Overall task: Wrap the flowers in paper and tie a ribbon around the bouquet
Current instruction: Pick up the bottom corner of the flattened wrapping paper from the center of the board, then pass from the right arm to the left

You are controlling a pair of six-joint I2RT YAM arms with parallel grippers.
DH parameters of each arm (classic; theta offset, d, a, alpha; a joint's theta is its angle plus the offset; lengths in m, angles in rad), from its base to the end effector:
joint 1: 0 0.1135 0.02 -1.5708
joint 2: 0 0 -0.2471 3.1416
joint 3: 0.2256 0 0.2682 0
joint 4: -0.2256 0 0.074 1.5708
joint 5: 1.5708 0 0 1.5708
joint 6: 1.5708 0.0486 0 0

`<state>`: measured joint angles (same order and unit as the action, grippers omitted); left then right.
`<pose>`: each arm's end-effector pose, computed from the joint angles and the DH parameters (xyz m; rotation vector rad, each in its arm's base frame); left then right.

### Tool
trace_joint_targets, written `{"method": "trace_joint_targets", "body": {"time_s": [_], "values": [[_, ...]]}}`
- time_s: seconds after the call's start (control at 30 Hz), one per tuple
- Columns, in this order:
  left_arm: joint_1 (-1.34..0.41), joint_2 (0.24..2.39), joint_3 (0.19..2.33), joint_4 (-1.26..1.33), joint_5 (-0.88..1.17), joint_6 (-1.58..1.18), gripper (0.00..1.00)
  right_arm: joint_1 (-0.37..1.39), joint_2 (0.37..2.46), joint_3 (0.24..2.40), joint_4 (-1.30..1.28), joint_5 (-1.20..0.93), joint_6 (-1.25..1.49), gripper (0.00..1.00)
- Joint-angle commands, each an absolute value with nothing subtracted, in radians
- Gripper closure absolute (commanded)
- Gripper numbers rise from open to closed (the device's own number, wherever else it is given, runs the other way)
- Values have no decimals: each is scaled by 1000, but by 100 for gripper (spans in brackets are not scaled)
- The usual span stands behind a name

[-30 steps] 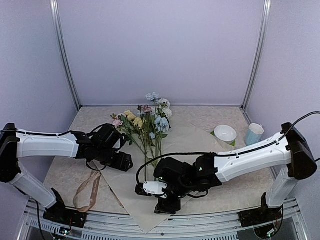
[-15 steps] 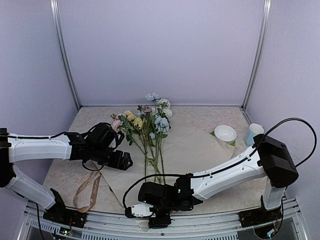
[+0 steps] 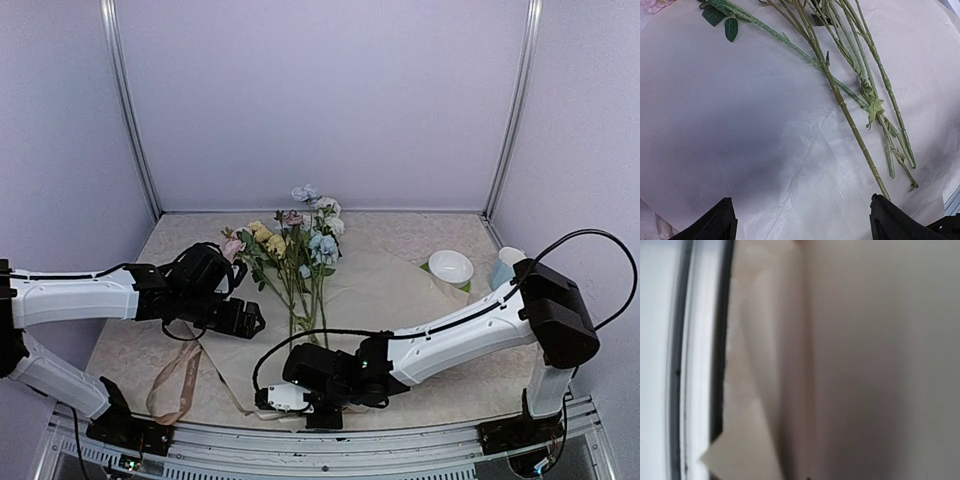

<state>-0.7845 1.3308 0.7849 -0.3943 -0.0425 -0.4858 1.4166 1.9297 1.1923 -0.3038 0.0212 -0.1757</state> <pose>0.2053 -0.2021 0.1701 0.3652 2.5466 -0.4538 0.0628 0.3976 0.1077 -1.9033 1.8736 0.3980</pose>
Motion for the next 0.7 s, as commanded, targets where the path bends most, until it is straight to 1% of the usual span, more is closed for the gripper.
{"method": "trace_joint_targets", "body": {"time_s": [0.0,0.1,0.17,0.23,0.3,0.37,0.43,0.47,0.5,0.57,0.6,0.67], "values": [[-791,1303,802,-408,-67,-463,10,1401,1888,1185,-301,4,-167,100],[-809,1206,779,-357,-89,-448,13,1369,1855,1170,-289,-57,-148,100],[-824,1099,734,-270,-81,-432,19,1336,1834,1159,-280,-114,-134,100],[-828,997,660,-157,-4,-399,26,1296,1821,1151,-277,-208,-121,100],[-838,937,621,-94,88,-349,30,1253,1817,1150,-281,-304,-115,100],[-866,896,586,-50,207,-285,30,1212,1815,1145,-282,-399,-124,100],[-920,848,539,47,281,-249,30,1170,1811,1138,-281,-508,-144,100],[-945,843,527,64,278,-225,30,1152,1810,1135,-282,-547,-151,100],[-967,849,525,53,217,-204,31,1131,1811,1136,-288,-587,-158,100],[-984,897,536,2,116,-147,40,1088,1820,1154,-316,-640,-165,100],[-988,928,549,-16,105,-133,41,1066,1827,1164,-330,-659,-166,100],[-999,966,588,-37,155,-127,40,1026,1831,1178,-345,-693,-167,100]]}}
